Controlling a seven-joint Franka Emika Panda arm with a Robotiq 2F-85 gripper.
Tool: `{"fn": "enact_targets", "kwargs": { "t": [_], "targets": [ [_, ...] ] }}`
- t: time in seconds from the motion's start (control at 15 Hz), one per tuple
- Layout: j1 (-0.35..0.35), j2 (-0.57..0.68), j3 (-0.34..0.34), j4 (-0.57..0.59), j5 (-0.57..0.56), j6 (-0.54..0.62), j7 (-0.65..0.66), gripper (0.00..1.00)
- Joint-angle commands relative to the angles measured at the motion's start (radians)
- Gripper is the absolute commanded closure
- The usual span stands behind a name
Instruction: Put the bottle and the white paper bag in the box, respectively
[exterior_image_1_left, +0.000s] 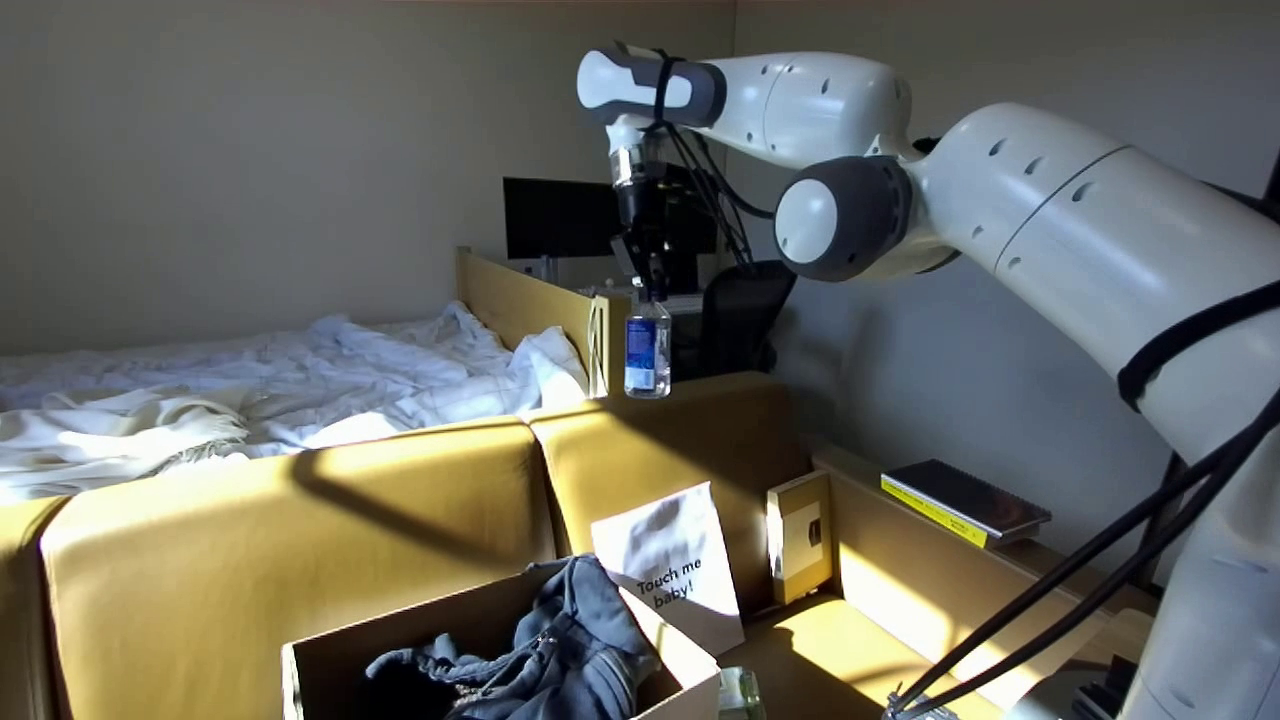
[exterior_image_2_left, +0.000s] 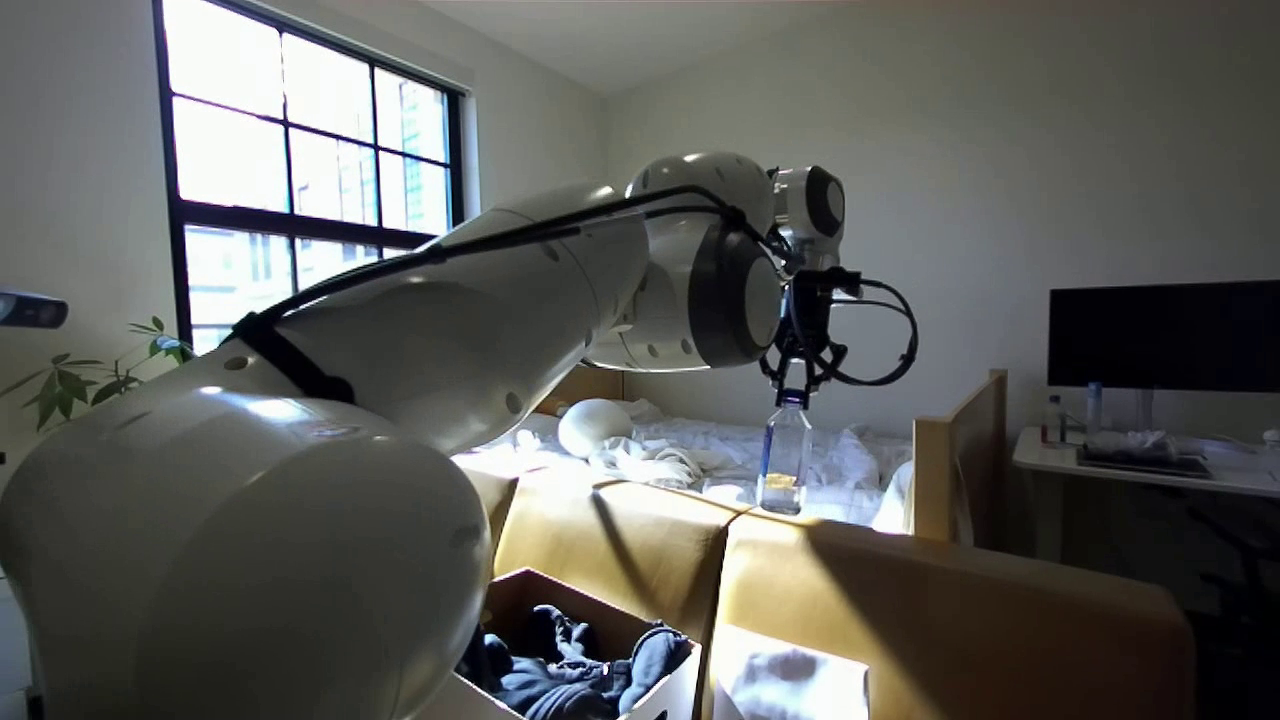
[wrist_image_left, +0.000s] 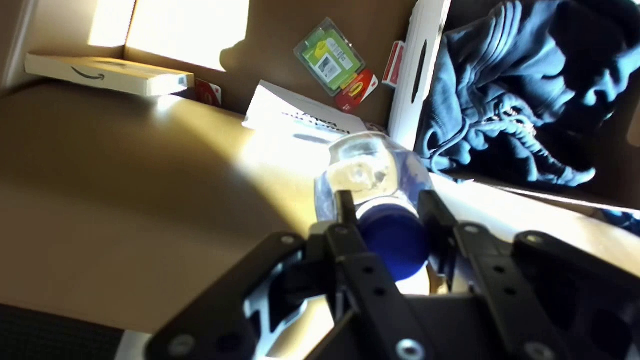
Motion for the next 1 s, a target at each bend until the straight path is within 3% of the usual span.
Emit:
{"fn": "enact_targets", "kwargs": {
  "t": [0.0, 0.13, 0.2, 0.4, 0.47, 0.67, 0.73, 0.93],
  "targets": [
    [0.091, 0.0, -0.016, 0.0, -0.056, -0.07, -0.117, 0.9],
    [0.11, -0.003, -0.041, -0.002, -0.104, -0.077, -0.194, 0.9],
    [0.103, -0.01, 0.002, -0.03, -0.07, -0.044, -0.095, 0.65],
    [0.119, -0.008, -0.017, -0.031, -0.102, -0.044, -0.14, 0.65],
    [0.116, -0.004, -0.011, -0.031, -0.103, -0.032, -0.197, 0.9],
    [0.185, 0.043, 0.033, -0.05, -0.094, 0.021, -0.254, 0.9],
    [0.213, 0.088, 0.053, -0.008, -0.089, 0.018, -0.264, 0.9],
    [0.324, 0.116, 0.079, -0.048, -0.088, 0.044, -0.287, 0.9]
  ]
}}
